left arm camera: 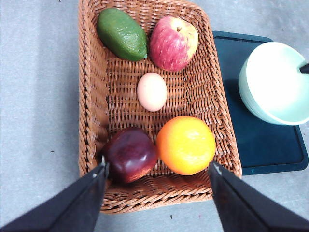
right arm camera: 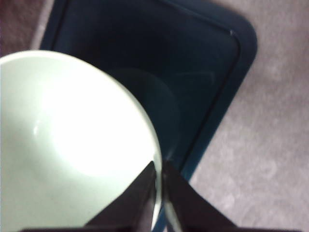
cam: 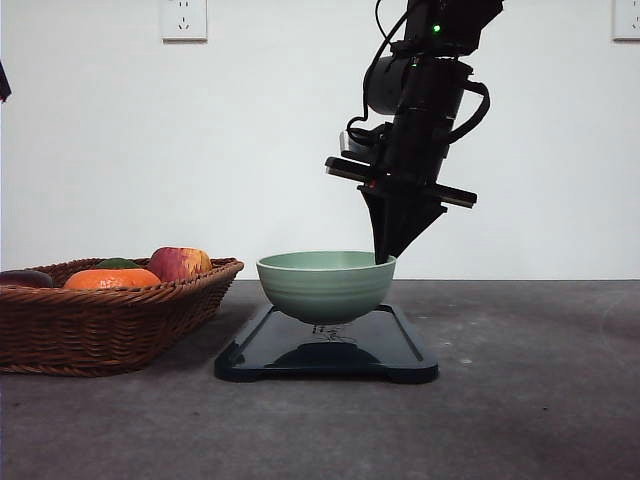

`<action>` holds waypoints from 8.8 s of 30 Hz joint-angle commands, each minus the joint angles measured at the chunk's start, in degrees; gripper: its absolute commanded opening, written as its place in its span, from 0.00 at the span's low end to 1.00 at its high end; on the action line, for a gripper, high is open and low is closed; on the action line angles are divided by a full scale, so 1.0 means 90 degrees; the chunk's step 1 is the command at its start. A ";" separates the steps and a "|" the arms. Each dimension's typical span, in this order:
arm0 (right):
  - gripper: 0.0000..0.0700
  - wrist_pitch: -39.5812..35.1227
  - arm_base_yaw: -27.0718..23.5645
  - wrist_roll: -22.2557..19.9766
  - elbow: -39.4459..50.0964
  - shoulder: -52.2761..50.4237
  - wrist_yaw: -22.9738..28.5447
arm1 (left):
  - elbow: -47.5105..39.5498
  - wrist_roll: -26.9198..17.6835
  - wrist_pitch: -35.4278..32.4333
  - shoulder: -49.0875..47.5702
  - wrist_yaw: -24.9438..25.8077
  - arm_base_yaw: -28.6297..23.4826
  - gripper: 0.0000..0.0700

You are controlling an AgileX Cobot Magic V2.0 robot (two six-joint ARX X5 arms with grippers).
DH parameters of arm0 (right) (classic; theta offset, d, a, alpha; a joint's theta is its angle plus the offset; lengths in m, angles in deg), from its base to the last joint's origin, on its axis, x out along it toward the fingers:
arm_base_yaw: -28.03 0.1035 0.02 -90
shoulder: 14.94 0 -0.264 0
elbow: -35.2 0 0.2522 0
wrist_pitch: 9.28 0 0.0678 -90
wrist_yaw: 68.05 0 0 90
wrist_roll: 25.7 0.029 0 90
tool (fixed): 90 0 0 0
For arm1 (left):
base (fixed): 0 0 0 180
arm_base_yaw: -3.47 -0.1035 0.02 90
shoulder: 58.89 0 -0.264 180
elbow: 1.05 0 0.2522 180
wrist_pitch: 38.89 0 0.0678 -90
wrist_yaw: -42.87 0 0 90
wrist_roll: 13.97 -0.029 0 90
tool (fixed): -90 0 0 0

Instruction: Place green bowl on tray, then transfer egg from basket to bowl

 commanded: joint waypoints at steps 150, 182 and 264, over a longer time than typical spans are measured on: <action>0.28 -0.4334 0.0068 -0.0323 0.8458 -0.7604 0.0002 | 0.2283 -0.0160 -0.1171 0.5702 -0.1454 0.1469 0.34; 0.28 -0.4343 0.0068 -0.0296 0.8458 -0.7605 -0.0002 | 0.2477 -0.0347 -0.0433 0.3886 -0.1366 0.1629 0.26; 0.28 -0.3955 0.0068 -0.0320 0.8458 -0.7604 -0.0005 | 0.2477 -0.0498 -0.3982 0.6620 -0.0993 0.3763 0.44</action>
